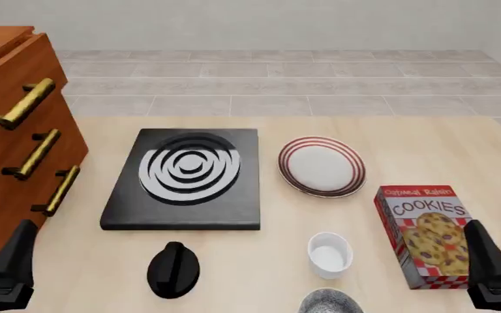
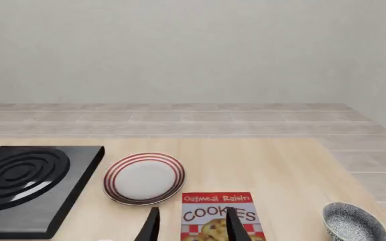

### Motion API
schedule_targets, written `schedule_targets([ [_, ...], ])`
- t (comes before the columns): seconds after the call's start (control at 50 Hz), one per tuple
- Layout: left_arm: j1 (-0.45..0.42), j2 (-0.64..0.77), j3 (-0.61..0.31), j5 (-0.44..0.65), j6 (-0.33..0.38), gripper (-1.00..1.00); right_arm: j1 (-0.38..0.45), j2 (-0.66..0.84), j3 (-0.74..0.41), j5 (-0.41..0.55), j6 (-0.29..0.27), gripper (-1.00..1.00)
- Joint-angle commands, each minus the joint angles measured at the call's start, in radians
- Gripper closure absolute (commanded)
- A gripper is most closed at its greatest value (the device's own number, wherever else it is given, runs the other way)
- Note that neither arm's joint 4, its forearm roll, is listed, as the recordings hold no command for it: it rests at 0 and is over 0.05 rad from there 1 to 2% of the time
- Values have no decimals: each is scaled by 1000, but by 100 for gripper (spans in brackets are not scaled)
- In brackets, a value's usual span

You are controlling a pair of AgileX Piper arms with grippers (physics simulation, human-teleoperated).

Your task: Pick the akita bowl next to the ramekin and place it on the plate.

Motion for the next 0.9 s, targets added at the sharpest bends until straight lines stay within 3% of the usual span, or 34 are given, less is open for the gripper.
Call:
schedule_targets([
  [0.02, 0, 5, -3, -1, 0, -100, 0, 11, -4, -2, 7, -100],
  [0.4, 0, 5, -3, -1, 0, -100, 16, 74, -18, -34, -7, -100],
  [0.64, 0, 5, -3, -1, 0, -100, 19, 74, -60, 20, -65, -100],
  [0.8, 0, 5, -3, -1, 0, -100, 18, 107, -118, 63, -66, -100],
  [0.9, 0, 5, -3, -1, 0, -100, 28, 106, -140, 95, -102, -100],
])
